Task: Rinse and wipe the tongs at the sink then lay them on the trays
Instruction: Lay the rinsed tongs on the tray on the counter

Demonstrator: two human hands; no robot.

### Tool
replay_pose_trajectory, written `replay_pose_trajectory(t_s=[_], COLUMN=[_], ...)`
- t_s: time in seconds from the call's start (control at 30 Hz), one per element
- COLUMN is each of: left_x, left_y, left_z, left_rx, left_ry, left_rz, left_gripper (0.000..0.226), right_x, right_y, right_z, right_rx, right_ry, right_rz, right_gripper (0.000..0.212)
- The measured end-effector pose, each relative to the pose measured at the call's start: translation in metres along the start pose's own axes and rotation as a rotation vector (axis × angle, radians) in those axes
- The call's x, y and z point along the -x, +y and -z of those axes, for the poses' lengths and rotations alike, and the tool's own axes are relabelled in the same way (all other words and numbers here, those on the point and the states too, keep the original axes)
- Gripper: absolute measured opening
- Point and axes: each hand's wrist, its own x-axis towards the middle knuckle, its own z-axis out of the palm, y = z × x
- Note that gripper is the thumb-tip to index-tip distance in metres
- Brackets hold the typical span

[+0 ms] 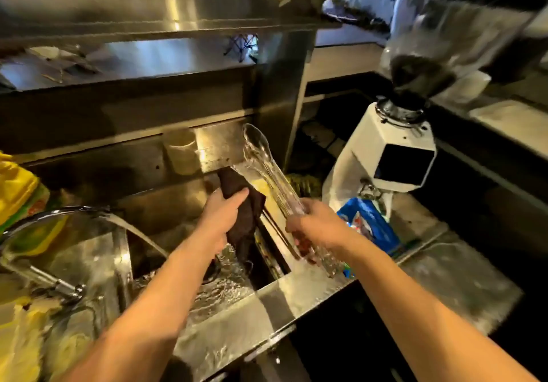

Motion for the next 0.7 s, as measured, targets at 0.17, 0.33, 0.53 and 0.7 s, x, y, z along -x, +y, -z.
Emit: replay_pose_trajectory(t_s=[0.17, 0.33, 0.53, 0.7], left_x=[0.025, 0.06, 0.122, 0.171], left_y=[-0.005, -0.021, -0.045, -0.066], left_z=[-0.112, -0.229, -0.386, -0.488], left_rx=[-0.068, -0.112, -0.126, -0.162], left_ry=[-0.188, -0.361, -0.587, -0.723], left_rz=[-0.026, -0.104, -0.065, -0.006], left_gripper=[0.009, 0.003, 0.008, 0.017], right_x=[0.044, 0.093, 0.167, 0.22], right_y=[0.047, 0.098, 0.169, 0.219], right_z=[0.077, 0.151, 0.261, 0.329], right_rx=[-0.061, -0.163, -0.399, -0.589], right_ry=[0.144, 0.284, 0.49, 0.636], right_rz=[0.027, 0.0, -0.072, -0.096], right_gripper=[0.01, 0.014, 0.021, 0.019])
